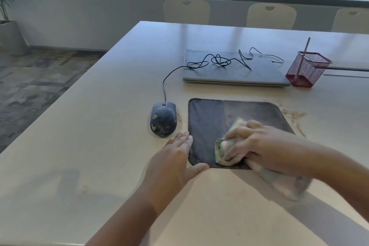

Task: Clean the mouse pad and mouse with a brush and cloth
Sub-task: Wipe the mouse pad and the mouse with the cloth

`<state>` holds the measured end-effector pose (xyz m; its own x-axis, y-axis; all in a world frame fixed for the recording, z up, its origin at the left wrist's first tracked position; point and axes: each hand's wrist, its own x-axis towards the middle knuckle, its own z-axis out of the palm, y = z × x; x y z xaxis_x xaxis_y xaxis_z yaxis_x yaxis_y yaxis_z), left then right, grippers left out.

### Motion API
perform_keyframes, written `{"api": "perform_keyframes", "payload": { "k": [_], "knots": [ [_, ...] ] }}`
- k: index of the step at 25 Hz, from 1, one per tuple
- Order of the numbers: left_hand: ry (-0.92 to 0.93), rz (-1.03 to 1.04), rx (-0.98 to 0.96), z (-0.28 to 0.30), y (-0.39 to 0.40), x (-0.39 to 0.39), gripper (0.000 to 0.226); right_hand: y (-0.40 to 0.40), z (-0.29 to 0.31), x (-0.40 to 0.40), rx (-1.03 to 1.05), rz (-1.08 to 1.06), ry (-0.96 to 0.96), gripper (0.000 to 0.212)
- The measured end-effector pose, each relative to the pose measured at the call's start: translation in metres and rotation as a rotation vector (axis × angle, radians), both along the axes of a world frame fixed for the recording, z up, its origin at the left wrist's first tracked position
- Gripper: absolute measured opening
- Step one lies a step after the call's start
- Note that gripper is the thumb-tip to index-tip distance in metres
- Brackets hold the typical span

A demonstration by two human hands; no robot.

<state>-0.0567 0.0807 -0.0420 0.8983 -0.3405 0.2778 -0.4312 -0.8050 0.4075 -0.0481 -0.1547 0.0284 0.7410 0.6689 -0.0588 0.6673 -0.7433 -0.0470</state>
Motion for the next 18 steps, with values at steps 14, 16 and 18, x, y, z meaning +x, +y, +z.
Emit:
{"api": "perform_keyframes", "payload": {
  "k": [14, 16, 18],
  "knots": [
    [0.045, -0.005, 0.006, 0.006, 0.000, 0.001, 0.083, -0.014, 0.001, -0.007, -0.025, -0.085, 0.042, 0.042],
    [0.038, -0.008, 0.012, 0.006, 0.000, 0.000, 0.082, -0.025, 0.011, -0.002, -0.114, -0.187, 0.017, 0.044],
    [0.040, -0.009, 0.013, 0.006, 0.000, -0.001, 0.081, -0.011, 0.011, 0.004, -0.075, -0.256, -0.112, 0.041]
  ]
}}
